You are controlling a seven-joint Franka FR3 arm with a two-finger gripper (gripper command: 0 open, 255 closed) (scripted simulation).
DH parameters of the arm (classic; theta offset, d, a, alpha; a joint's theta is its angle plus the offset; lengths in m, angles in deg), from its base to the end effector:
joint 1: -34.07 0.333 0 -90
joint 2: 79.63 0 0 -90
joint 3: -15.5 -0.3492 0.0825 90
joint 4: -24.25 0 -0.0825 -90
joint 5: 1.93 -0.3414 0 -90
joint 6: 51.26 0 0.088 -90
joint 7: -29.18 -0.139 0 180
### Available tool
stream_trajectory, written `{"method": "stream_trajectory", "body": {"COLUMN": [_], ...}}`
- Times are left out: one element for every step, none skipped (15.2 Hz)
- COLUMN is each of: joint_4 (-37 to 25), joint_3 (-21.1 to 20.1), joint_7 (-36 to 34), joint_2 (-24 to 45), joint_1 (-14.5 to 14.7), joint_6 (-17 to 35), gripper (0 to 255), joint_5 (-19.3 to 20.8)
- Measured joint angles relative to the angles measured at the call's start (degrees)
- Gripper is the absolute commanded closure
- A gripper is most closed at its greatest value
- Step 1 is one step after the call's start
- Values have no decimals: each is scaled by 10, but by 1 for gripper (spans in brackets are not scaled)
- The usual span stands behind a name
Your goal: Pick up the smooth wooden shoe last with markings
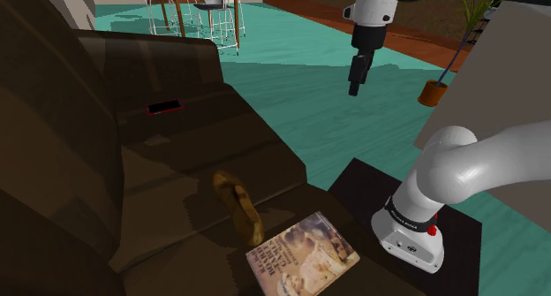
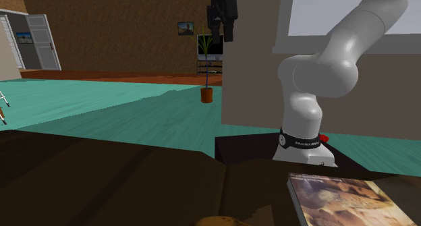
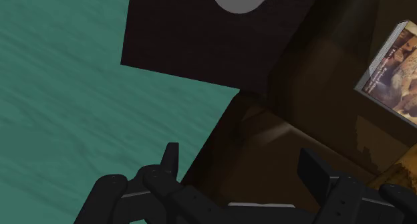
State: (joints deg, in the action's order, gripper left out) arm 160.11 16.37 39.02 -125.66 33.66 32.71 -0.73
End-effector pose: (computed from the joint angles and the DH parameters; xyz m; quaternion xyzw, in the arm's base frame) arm 0.2203 -0.0096 0.5710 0.9957 0.0766 -0.0514 0.0001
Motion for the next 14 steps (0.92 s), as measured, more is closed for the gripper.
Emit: {"method": "stream_trajectory", "body": {"joint_4": [0,5,11,17,26,34,38,48,56,58,57,61,60,64], "joint_3": [0,-6,-15,-27,-40,-51,-67,-84,-97,-112,-124,-138,-154,-168], "joint_7": [0,-9,-23,-41,-61,-78,-100,-124,-143,-163,-181,-201,-222,-241], "joint_2": [0,-2,-4,-8,-9,-12,-11,-12,-10,-2,5,8,18,23], "joint_1": [0,1,2,4,5,7,9,13,15,16,17,20,21,23], "joint_6": [0,4,8,11,21,28,36,46,59,72,80,91,104,116], "gripper": [0,0,0,0,0,0,0,0,0,0,0,0,0,0], "joint_5": [0,-5,-13,-24,-36,-46,-60,-75,-87,-99,-109,-120,-131,-142]}}
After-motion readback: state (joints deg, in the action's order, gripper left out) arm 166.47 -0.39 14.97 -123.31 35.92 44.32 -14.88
